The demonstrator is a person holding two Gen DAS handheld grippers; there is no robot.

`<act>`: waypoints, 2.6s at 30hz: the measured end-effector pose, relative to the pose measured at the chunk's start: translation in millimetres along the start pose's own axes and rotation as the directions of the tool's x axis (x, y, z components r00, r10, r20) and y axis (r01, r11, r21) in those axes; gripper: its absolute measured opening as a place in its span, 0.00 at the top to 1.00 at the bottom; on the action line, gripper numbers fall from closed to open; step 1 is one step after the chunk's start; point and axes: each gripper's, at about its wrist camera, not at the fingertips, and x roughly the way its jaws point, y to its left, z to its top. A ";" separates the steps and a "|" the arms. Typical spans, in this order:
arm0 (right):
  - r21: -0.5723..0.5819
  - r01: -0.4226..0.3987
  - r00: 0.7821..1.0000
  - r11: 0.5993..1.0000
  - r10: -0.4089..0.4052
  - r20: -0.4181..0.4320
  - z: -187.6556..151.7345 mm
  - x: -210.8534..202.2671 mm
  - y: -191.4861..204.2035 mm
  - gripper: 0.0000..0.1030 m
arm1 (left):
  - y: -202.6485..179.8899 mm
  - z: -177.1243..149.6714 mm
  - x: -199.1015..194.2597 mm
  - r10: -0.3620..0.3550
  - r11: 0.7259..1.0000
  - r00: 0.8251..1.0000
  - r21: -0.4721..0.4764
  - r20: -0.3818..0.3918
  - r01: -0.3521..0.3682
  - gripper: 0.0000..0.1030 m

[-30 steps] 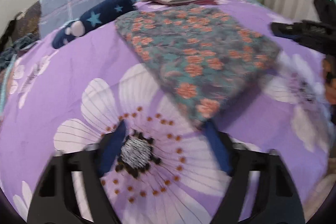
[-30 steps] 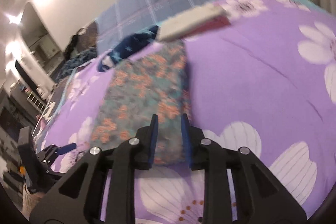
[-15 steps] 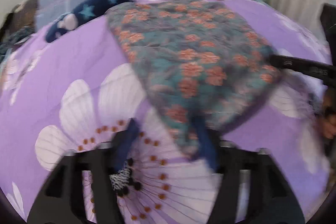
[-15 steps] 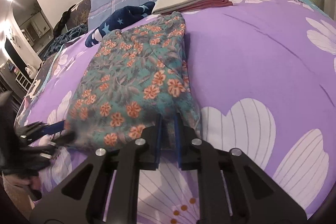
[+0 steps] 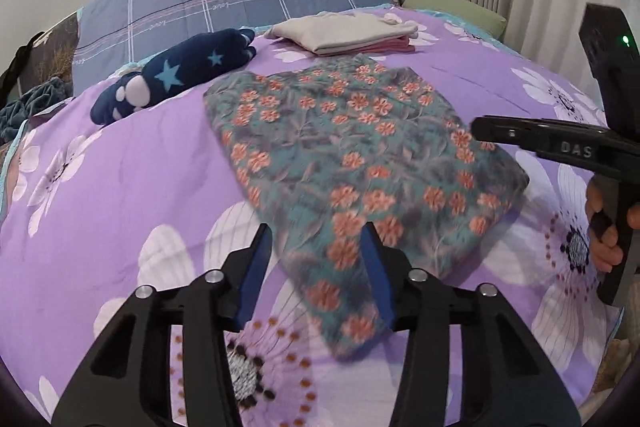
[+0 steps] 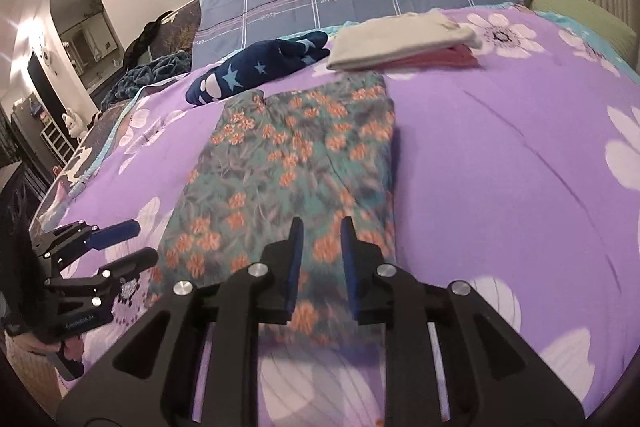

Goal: Fold small clothes

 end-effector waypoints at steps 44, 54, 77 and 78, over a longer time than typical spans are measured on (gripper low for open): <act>0.069 -0.052 0.990 0.996 0.060 -0.128 33.4 57.1 -47.6 0.43 | 61.1 15.7 68.9 -0.174 0.963 0.981 -0.224 -0.087 0.151 0.33; 0.213 -0.210 0.961 0.954 0.242 -0.136 55.1 91.0 -81.2 0.49 | 75.4 42.4 104.0 -0.275 0.927 0.959 -0.284 -0.064 0.246 0.33; 0.194 -0.358 0.887 0.914 0.397 -0.236 79.2 146.0 -66.0 0.61 | 67.2 74.3 137.3 -0.261 0.949 0.961 -0.205 -0.092 0.238 0.41; 0.190 -0.355 0.888 0.915 0.394 -0.236 79.6 146.6 -65.7 0.63 | 67.0 75.6 138.6 -0.253 0.952 0.963 -0.201 -0.089 0.231 0.45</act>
